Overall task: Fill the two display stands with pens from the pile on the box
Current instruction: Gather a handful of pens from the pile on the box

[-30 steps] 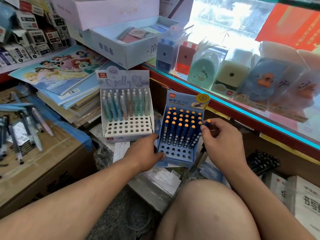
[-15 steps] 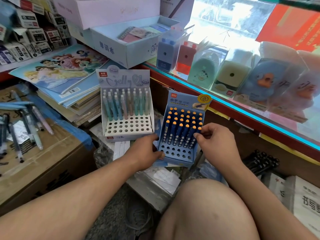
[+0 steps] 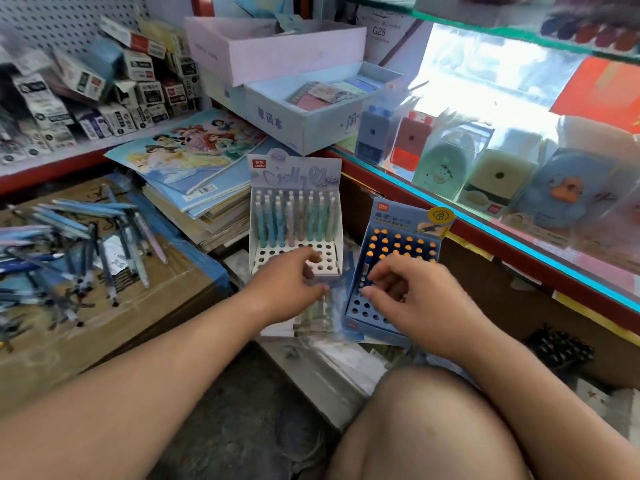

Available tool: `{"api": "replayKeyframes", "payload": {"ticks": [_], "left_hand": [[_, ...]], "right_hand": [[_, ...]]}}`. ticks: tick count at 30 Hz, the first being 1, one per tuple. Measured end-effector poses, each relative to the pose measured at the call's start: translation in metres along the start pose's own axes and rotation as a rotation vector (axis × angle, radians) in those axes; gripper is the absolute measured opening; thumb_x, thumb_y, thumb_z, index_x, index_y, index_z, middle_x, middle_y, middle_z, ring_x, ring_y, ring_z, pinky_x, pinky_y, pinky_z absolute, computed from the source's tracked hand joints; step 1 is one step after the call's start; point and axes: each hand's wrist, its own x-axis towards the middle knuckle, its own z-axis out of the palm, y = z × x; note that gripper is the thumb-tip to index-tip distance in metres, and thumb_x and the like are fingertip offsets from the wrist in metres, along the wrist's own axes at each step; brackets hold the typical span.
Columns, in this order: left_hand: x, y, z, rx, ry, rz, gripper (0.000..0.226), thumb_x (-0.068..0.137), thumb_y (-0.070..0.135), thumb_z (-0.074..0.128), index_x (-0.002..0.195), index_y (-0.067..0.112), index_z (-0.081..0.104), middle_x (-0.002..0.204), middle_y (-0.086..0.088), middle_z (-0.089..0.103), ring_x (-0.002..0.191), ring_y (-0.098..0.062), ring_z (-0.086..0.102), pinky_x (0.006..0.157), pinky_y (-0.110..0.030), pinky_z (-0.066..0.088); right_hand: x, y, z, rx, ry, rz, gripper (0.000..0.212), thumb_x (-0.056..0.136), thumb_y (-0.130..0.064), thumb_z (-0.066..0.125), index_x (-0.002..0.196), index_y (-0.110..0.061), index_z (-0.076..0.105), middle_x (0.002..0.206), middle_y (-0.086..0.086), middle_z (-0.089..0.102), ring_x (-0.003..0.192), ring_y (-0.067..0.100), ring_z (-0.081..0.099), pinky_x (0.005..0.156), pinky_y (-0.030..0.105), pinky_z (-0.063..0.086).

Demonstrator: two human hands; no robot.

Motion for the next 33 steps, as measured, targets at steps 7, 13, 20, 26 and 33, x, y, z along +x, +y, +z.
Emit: {"api": "replayKeyframes", "payload": {"ticks": [7,13,20,26,33], "left_hand": [[-0.059,-0.049,-0.095,-0.039,0.249,-0.172,0.051,0.09,0.038,0.076,0.135,0.026,0.055,0.108,0.012,0.059,0.096,-0.006,0.062,0.085,-0.028,0.052],[-0.132,-0.118,-0.164,-0.067,0.361,-0.434,0.061,0.09,0.047,0.073,0.142,0.027,0.048,0.133,0.002,0.051,0.114,-0.015,0.054,0.091,-0.033,0.045],[-0.2,-0.178,-0.21,-0.078,0.52,-0.629,0.073,0.089,0.043,0.076,0.149,0.02,0.042,0.148,-0.007,0.047,0.135,-0.025,0.048,0.106,-0.036,0.043],[-0.231,-0.204,-0.222,-0.017,0.55,-0.671,0.078,0.084,0.036,0.082,0.147,0.015,0.043,0.138,-0.004,0.051,0.13,-0.022,0.05,0.103,-0.032,0.042],[-0.246,-0.222,-0.214,0.038,0.449,-0.686,0.09,0.083,0.041,0.082,0.155,0.018,0.034,0.165,-0.002,0.029,0.153,-0.022,0.024,0.119,-0.032,0.025]], "right_hand": [[0.044,-0.068,0.036,-0.209,-0.359,-0.28,0.055,0.089,-0.052,0.071,0.137,-0.036,0.051,0.125,-0.015,0.059,0.099,0.003,0.059,0.091,0.027,0.052],[0.088,-0.142,0.085,-0.318,-0.465,-0.499,0.062,0.092,-0.054,0.065,0.146,-0.033,0.044,0.139,-0.006,0.055,0.12,0.014,0.057,0.101,0.035,0.049],[0.124,-0.219,0.159,-0.377,-0.532,-0.654,0.061,0.093,-0.045,0.068,0.146,-0.026,0.047,0.144,0.002,0.052,0.126,0.021,0.054,0.101,0.033,0.046],[0.136,-0.271,0.219,-0.311,-0.492,-0.715,0.059,0.093,-0.045,0.068,0.146,-0.026,0.048,0.141,0.003,0.052,0.127,0.023,0.052,0.107,0.039,0.046],[0.139,-0.289,0.259,-0.25,-0.4,-0.707,0.052,0.093,-0.044,0.067,0.14,-0.026,0.053,0.133,-0.002,0.055,0.125,0.019,0.052,0.102,0.036,0.05]]}}
